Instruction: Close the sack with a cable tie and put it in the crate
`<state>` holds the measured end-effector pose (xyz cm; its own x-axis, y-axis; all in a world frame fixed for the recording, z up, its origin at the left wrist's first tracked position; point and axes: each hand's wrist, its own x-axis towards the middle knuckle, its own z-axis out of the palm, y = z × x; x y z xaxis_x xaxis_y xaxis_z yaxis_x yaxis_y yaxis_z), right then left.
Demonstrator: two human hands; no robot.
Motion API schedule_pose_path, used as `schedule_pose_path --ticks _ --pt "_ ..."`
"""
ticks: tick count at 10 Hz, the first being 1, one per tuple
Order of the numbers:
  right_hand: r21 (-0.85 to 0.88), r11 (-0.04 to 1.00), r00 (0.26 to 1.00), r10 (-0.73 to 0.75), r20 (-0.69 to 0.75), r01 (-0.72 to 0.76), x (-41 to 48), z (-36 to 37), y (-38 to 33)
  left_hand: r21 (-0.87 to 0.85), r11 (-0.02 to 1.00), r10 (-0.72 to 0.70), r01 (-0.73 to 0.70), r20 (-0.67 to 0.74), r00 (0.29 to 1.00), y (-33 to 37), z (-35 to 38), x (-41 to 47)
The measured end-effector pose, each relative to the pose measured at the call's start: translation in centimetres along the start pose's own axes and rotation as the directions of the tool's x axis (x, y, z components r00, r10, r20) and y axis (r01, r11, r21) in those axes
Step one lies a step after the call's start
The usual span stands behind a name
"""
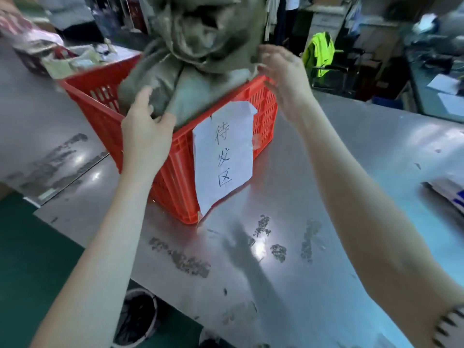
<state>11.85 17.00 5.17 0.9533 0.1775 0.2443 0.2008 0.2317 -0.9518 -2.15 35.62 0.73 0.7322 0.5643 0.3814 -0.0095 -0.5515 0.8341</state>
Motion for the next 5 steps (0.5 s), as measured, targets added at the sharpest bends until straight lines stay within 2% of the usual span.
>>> schedule_pose_path --ticks 1,2,4,5 --pt "-0.136 0.988 0.997 0.08 0.024 -0.076 -1.6 -0.9 1.3 -0.022 0.988 0.154 -0.154 -0.004 0.988 0.6 0.9 -1.0" --pt "-0.127 0.985 0.993 0.115 0.001 -0.114 -2.8 -2.1 2.3 -0.162 0.97 0.187 -0.182 0.013 0.982 1.4 2.1 -2.4" --pt "-0.091 0.983 0.986 0.151 -0.07 -0.157 -4.1 -4.4 3.3 -0.266 0.945 0.224 -0.189 0.108 0.969 2.5 3.9 -3.8" --pt "-0.057 0.981 0.978 0.181 -0.101 -0.187 -5.1 -5.8 3.9 -0.337 0.938 0.152 -0.087 0.172 0.973 2.5 5.0 -4.7"
